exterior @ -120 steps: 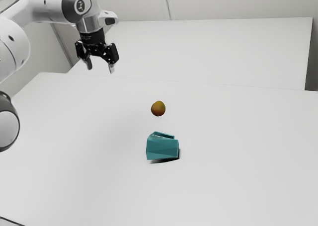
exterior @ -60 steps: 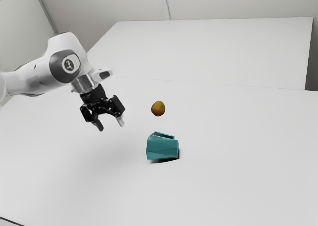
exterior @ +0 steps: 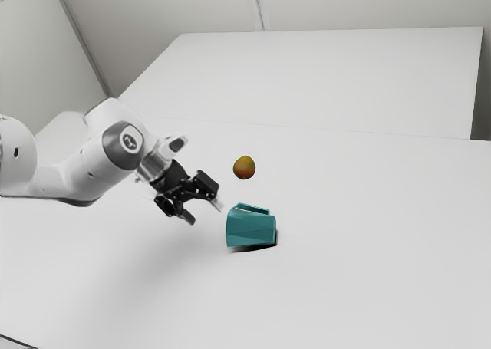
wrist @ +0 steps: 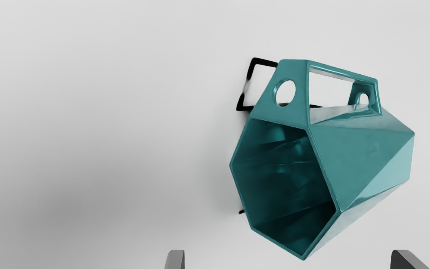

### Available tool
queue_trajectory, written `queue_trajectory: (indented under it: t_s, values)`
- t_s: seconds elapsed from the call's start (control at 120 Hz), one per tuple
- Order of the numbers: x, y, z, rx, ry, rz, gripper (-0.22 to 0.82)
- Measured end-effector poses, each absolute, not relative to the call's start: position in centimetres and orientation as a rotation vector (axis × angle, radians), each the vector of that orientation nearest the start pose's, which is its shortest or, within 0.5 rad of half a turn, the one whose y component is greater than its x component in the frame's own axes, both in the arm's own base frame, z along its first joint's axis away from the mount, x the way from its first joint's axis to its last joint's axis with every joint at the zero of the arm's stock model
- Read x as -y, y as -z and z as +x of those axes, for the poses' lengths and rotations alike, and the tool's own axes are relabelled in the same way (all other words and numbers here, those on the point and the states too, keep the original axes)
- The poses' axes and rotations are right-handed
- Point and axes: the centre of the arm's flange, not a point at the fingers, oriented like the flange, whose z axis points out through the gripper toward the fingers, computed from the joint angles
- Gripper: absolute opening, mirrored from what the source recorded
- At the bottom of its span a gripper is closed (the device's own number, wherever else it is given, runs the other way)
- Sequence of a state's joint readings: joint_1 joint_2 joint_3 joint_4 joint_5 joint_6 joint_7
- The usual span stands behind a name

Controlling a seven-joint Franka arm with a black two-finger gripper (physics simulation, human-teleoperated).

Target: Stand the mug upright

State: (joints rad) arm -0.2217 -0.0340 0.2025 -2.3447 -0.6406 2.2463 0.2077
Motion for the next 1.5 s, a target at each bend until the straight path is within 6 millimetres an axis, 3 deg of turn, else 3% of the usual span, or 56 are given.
queue_trajectory:
  t_s: [0.392,0.65,1.083,1.292,1.5]
  values:
    - [4.9,-30.6,50.6,0.400,0.113,-3.709,0.60]
    - [5.5,-29.5,50.7,0.459,0.235,-3.793,0.60]
    - [7.3,-27.9,50.4,0.391,0.343,-3.885,0.60]
    - [7.8,-27.6,50.3,0.329,0.376,-3.905,0.45]
    - [8.1,-27.7,50.3,0.267,0.411,-3.912,0.21]
